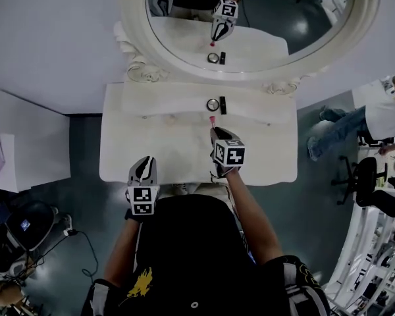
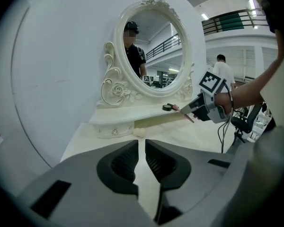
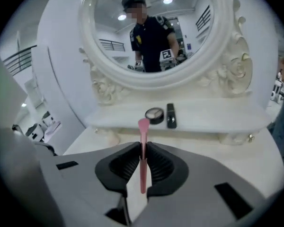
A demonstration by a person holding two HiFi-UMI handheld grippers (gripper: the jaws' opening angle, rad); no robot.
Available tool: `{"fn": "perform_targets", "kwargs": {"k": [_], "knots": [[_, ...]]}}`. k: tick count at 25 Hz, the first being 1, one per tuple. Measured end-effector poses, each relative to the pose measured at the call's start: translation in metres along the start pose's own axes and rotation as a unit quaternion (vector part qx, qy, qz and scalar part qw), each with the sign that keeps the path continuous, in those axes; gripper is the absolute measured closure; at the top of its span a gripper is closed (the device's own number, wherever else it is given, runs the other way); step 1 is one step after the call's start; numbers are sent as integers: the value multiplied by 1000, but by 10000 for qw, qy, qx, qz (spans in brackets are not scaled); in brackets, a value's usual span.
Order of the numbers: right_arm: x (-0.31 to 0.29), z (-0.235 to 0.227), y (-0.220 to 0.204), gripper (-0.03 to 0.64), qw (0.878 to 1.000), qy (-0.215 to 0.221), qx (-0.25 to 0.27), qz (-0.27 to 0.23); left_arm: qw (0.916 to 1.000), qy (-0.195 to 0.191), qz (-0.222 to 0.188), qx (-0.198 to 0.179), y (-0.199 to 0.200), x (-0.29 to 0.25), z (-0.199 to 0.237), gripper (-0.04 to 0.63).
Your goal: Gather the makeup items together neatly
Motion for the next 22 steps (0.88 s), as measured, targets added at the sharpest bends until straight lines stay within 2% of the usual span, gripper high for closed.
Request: {"fn": "perform_targets", "kwargs": {"k": [3,6,9,14,16,17,19,22], "knots": [[12,-33,33,554,9974,-532,-341,-339,9999,-66,-57,-56,8,-4,-6,538],[7,-66,59,554,9953,-755,-585,-148,9998,-137,-48,-146,13,-5,-14,538],[-5,-88,74,554,9944,-483,-934,133,9997,-160,-22,-203,16,-5,-19,538],[-22,-99,79,550,9904,156,-1354,245,9998,-36,46,-187,18,-8,-17,538],[-22,-99,75,472,9880,377,-1495,126,9999,14,63,-160,19,-8,-16,538],[-20,-98,73,471,9870,456,-1543,50,9999,34,69,-139,19,-8,-15,538],[-12,-96,70,471,9865,453,-1564,-153,9999,50,78,-95,18,-9,-14,538],[12,-68,61,469,9887,118,-1289,-752,9999,39,71,-63,17,-11,-15,538]]}}
Point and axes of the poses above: the fingertips, and each gripper's own axes: x backward along the fingers, z to its left, y out of its top, the point moved 10 cm from there along x, backward along the fingers, and after that the axes turned 10 degrees about z, right-handed, at the moved point
